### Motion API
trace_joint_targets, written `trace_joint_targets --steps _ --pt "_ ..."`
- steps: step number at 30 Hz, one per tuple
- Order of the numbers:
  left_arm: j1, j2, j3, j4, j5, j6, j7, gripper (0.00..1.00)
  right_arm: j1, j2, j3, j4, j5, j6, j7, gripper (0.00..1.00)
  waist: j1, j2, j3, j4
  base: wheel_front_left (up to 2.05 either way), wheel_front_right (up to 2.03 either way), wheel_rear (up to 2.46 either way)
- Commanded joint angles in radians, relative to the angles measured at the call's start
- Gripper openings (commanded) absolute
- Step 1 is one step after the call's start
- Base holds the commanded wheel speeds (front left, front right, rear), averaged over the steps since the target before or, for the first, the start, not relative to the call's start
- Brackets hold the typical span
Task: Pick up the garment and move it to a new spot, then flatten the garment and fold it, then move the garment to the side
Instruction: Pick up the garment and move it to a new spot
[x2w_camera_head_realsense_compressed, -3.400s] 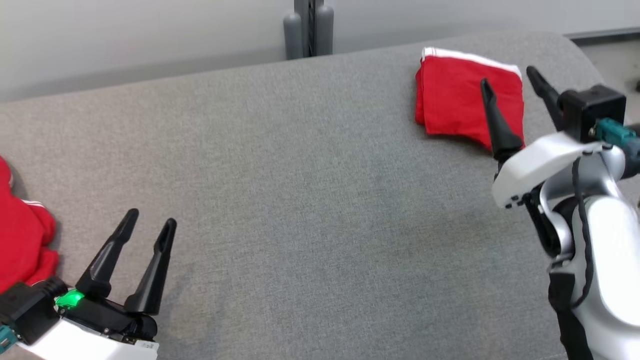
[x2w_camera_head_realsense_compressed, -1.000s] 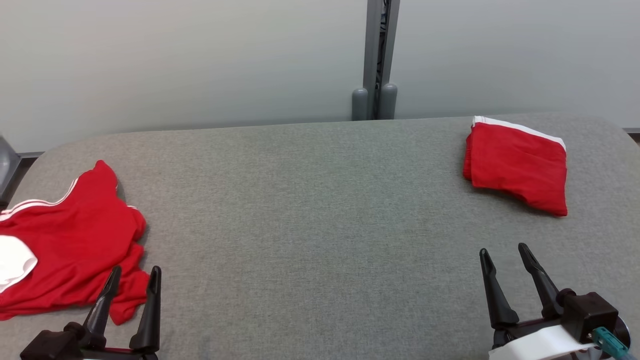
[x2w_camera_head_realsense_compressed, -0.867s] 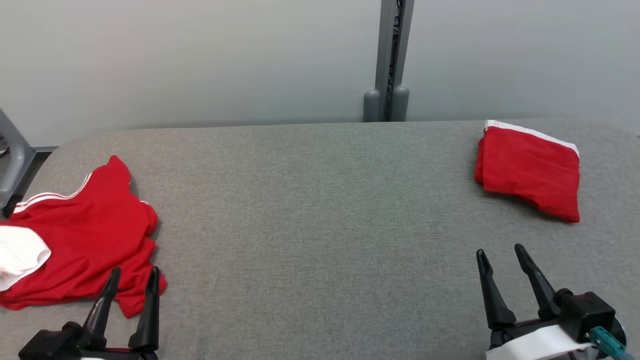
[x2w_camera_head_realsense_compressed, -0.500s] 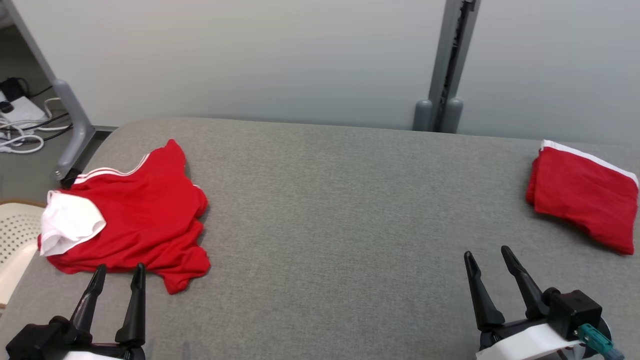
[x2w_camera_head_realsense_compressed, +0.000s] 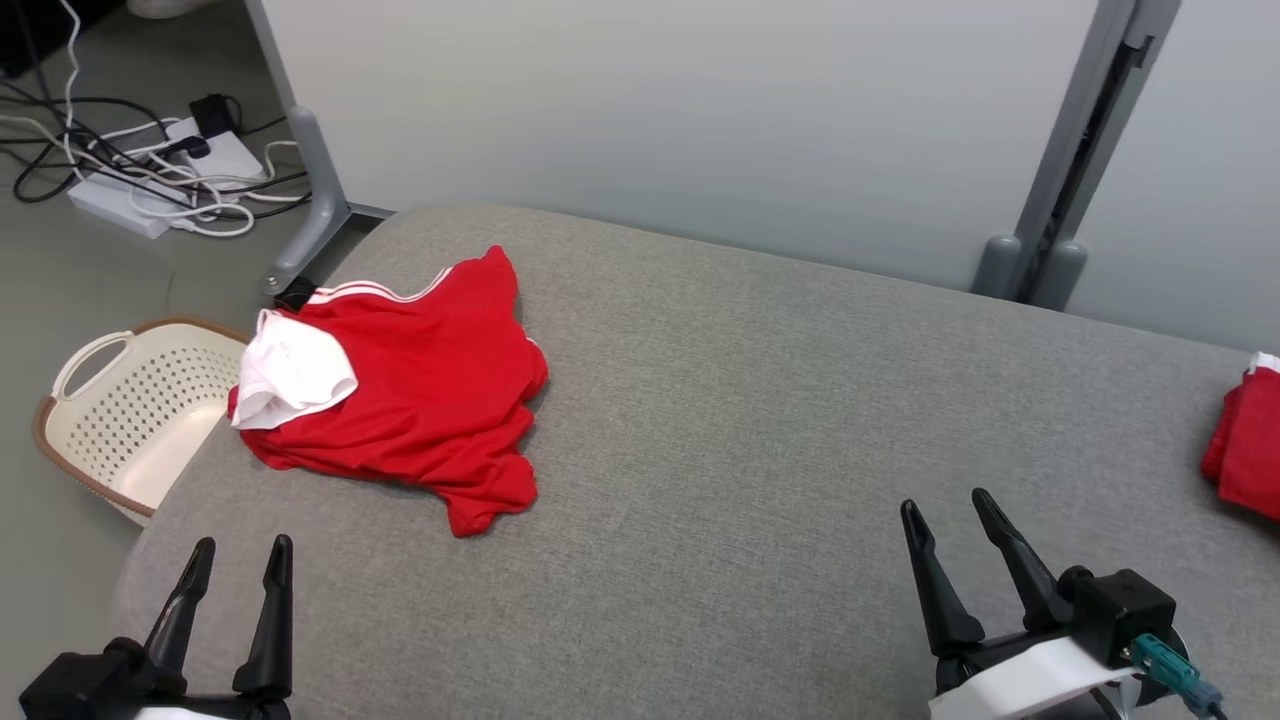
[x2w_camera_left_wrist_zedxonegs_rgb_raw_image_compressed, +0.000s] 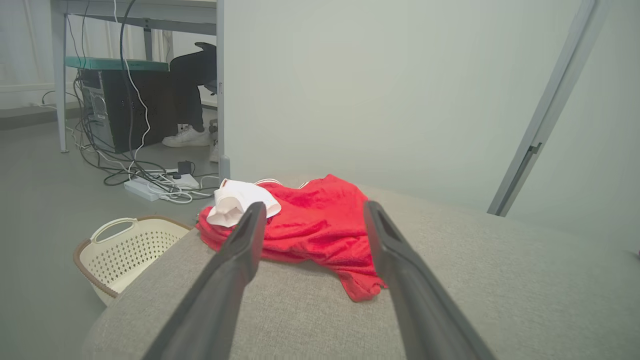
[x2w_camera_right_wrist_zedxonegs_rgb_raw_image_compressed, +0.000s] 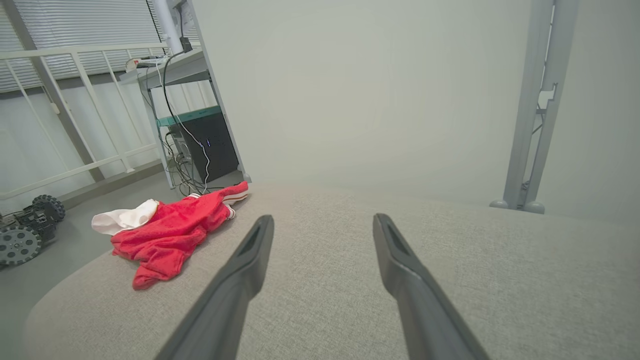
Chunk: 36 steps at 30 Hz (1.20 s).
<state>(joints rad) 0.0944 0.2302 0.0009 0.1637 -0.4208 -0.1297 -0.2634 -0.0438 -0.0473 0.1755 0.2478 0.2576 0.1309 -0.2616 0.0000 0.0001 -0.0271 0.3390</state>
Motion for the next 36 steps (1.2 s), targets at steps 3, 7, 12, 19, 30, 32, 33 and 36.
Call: trace_joint_targets --steps 3,7,12,19,30,32,33,36 --pt "-0.015 0.005 0.001 0.008 -0.001 -0.002 -0.001 1.00 -0.012 -0.007 0.009 0.012 0.014 0.000 -0.005 1.00 0.0000 -0.0001 -0.002 0.039 0.00 0.00 0.00" --pt "-0.019 0.008 -0.002 0.013 -0.004 -0.002 -0.001 1.00 -0.018 -0.007 0.012 0.014 0.019 0.000 -0.005 1.00 0.0000 -0.0001 -0.004 0.051 0.00 0.00 0.00" --pt "-0.017 0.011 -0.001 0.016 -0.002 -0.002 -0.001 1.00 -0.017 -0.007 0.018 0.019 0.025 0.000 -0.005 1.00 0.0000 -0.0001 -0.007 0.053 0.00 0.00 0.00" --pt "-0.032 0.033 0.005 0.022 -0.013 -0.002 0.007 1.00 -0.029 -0.007 0.018 0.017 0.029 0.000 -0.005 1.00 0.0000 -0.0001 0.002 0.036 0.00 0.00 0.00" --pt "-0.173 0.159 0.001 0.038 -0.080 -0.002 0.149 1.00 -0.062 -0.007 0.040 0.013 0.010 0.000 -0.005 1.00 0.0000 -0.0001 0.072 -0.035 0.00 0.00 0.00" --pt "-0.208 0.195 0.003 0.055 -0.109 -0.002 0.187 1.00 -0.076 -0.007 0.039 0.008 0.005 0.000 -0.005 1.00 0.0000 -0.0001 0.091 -0.057 0.00 0.00 0.00" --pt "-0.229 0.216 0.009 0.063 -0.123 -0.002 0.200 1.00 -0.081 -0.007 0.038 0.005 0.002 0.000 -0.005 1.00 0.0000 -0.0001 0.103 -0.068 0.00 0.00 0.00" --pt "-0.266 0.251 0.011 0.088 -0.160 -0.002 0.229 1.00 -0.087 -0.007 0.040 0.003 0.001 0.000 -0.005 1.00 0.0000 -0.0001 0.126 -0.089 0.00 0.00 0.00"
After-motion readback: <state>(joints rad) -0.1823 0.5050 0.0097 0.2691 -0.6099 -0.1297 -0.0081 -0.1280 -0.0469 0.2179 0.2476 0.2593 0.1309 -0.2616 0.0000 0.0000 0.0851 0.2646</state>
